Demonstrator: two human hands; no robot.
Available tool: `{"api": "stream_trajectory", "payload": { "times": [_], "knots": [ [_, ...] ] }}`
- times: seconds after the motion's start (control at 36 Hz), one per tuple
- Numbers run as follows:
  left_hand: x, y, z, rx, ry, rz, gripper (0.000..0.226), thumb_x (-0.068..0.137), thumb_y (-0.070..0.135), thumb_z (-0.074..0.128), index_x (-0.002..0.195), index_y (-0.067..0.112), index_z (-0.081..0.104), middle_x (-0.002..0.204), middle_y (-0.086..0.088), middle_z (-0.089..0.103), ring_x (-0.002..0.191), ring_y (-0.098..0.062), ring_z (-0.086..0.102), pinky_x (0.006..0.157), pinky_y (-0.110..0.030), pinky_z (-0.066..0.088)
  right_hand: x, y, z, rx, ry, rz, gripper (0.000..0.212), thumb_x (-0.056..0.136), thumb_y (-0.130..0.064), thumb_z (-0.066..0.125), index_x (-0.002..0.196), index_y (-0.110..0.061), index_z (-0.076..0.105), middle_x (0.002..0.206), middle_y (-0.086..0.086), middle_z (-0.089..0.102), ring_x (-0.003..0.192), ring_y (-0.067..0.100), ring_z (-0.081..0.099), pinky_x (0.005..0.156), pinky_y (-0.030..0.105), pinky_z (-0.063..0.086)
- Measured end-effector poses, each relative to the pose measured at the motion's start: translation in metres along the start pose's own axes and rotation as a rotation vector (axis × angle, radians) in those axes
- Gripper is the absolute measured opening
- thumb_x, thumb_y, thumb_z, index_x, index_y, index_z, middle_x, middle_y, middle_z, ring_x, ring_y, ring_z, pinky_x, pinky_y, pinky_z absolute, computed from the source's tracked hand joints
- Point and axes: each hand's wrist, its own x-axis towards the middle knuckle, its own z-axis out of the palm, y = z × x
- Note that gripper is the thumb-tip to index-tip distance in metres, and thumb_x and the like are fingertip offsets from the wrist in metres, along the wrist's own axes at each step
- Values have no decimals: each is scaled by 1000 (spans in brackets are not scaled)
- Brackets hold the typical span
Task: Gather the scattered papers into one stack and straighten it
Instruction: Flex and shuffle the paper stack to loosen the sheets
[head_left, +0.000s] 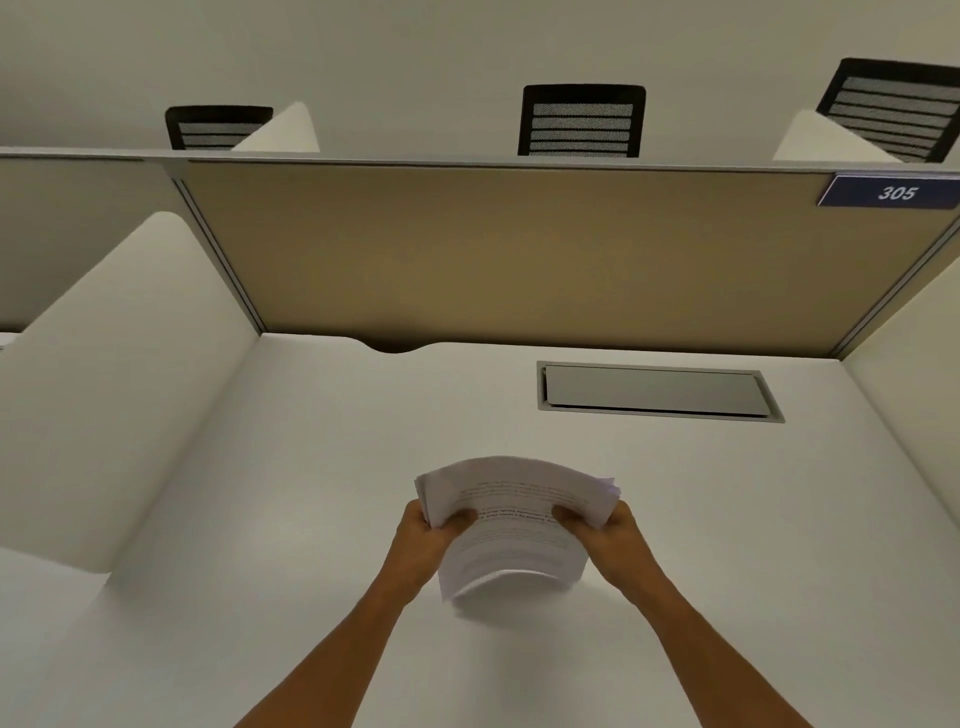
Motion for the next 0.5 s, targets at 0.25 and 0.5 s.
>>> {"api": "stream_trajectory", "payload": {
  "times": [0.25, 0.5],
  "knots": [
    [0, -19, 4, 37, 16, -19, 21, 89, 19, 69, 105, 32, 70, 104, 4, 75, 99, -18, 70, 73, -25, 59, 2, 18, 10, 7, -6, 52, 21, 94, -24, 68, 102, -42, 72, 100, -11, 77, 97, 9, 72, 85, 29, 60],
    [0, -14, -3, -35, 14, 33, 39, 73, 20, 80, 112, 21, 72, 103, -5, 76, 96, -19, 72, 76, -26, 58, -1, 23, 6, -20, 2, 41, 32, 95, -21, 66, 99, -53, 70, 101, -16, 76, 96, 6, 71, 80, 26, 60]
  ]
}}
